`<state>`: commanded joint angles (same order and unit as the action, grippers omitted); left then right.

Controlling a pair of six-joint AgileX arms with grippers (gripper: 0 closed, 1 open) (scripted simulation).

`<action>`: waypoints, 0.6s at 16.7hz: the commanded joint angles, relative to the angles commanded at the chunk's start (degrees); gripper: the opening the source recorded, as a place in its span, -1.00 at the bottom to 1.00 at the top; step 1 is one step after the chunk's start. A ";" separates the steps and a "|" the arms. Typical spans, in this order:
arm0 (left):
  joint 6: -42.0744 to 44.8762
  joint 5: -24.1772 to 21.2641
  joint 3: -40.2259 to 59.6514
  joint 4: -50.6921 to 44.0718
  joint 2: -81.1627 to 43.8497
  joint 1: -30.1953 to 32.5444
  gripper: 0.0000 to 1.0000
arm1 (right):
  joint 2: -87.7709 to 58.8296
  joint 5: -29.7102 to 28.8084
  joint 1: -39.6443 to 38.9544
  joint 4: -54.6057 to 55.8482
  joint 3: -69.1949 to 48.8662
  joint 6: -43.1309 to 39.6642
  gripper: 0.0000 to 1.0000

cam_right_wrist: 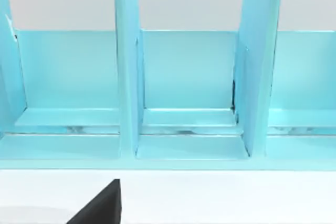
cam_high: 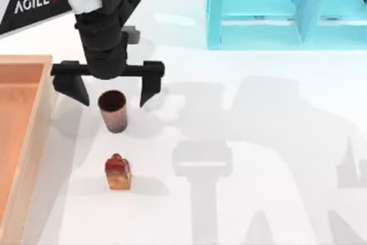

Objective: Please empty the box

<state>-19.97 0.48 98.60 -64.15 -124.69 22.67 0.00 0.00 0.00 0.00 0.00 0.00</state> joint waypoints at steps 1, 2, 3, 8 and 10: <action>-0.03 0.00 1.79 -1.79 0.03 0.04 1.00 | 0.00 0.00 0.00 0.00 0.00 0.00 1.00; -0.05 0.00 3.85 -4.04 0.14 0.08 1.00 | 0.00 0.00 0.00 0.00 0.00 0.00 1.00; -0.05 -0.01 6.10 -6.63 0.27 0.11 1.00 | 0.00 0.00 0.00 0.00 0.00 0.00 1.00; -0.08 0.02 16.54 -18.27 1.24 0.15 1.00 | 0.00 0.00 0.00 0.00 0.00 0.00 1.00; -0.06 0.05 18.05 -19.68 1.72 0.13 1.00 | 0.00 0.00 0.00 0.00 0.00 0.00 1.00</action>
